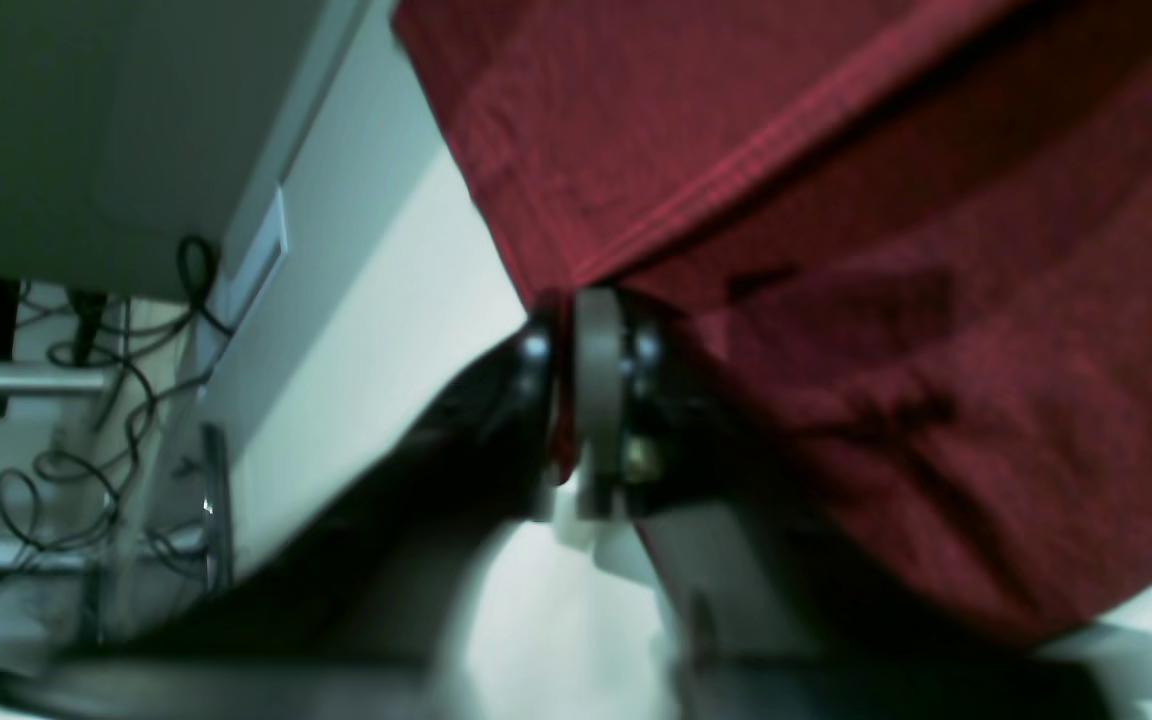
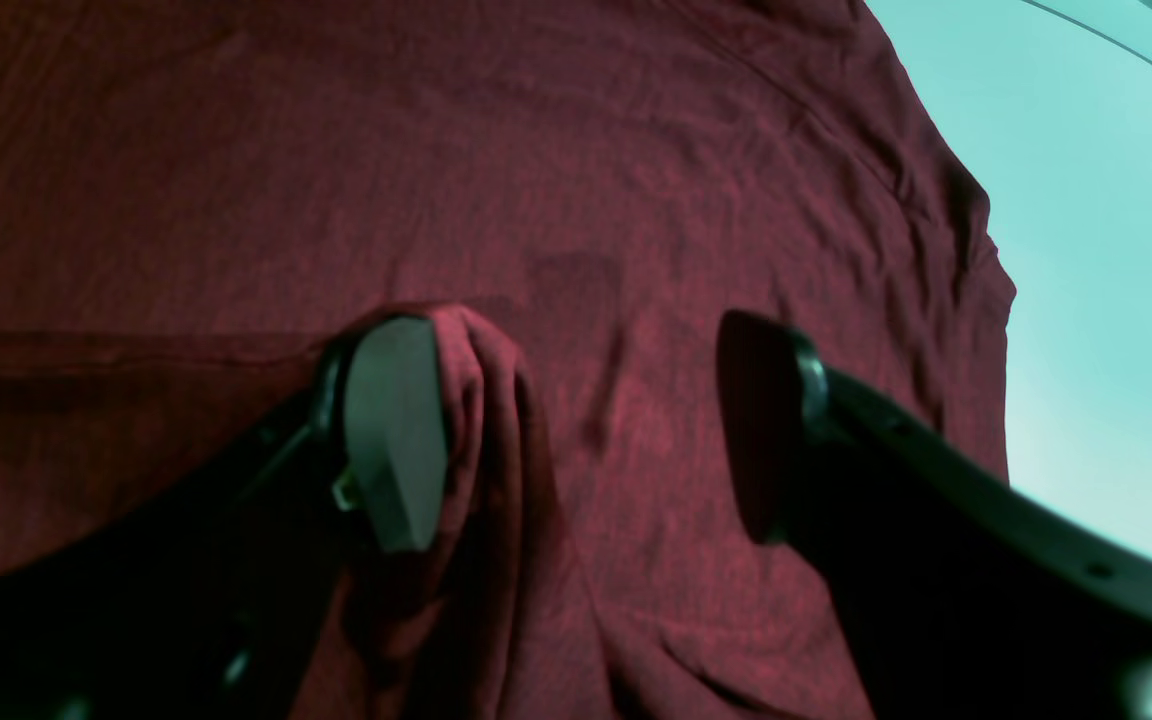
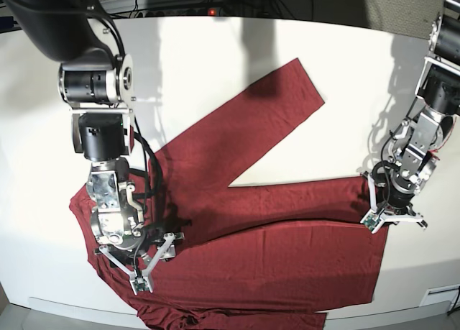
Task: Fold the T-shirt properly
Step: 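Pull the shirt body with the right gripper toward the hem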
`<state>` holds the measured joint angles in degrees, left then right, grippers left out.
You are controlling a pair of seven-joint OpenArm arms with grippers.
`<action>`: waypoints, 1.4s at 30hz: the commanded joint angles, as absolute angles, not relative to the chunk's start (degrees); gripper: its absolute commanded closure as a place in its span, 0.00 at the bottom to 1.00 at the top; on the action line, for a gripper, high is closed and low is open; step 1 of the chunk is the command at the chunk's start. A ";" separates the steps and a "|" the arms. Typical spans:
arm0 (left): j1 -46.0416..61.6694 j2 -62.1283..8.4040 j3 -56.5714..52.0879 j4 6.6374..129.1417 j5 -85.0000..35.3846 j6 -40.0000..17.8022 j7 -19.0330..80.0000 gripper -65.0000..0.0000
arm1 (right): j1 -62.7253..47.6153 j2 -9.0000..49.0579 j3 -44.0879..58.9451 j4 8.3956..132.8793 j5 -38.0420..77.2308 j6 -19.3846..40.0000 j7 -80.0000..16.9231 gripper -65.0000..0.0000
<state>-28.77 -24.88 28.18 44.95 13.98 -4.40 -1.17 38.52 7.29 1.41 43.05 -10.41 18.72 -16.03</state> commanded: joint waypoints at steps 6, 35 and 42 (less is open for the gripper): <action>-30.70 -25.61 27.79 45.63 18.00 -2.31 -3.09 0.50 | 40.82 7.44 1.48 44.01 -9.80 18.63 -14.28 0.37; -32.91 -26.09 27.79 45.63 19.05 -2.33 -2.70 0.50 | 45.84 10.04 8.38 44.03 25.76 20.03 -29.39 0.37; -33.06 -26.57 27.79 45.63 19.07 -2.35 -6.48 0.50 | 45.67 10.17 14.28 44.03 25.56 30.57 -33.69 0.37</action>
<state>-30.98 -25.87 28.18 44.95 19.05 -3.55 -5.52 43.20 9.82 14.17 43.03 24.32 30.06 -34.83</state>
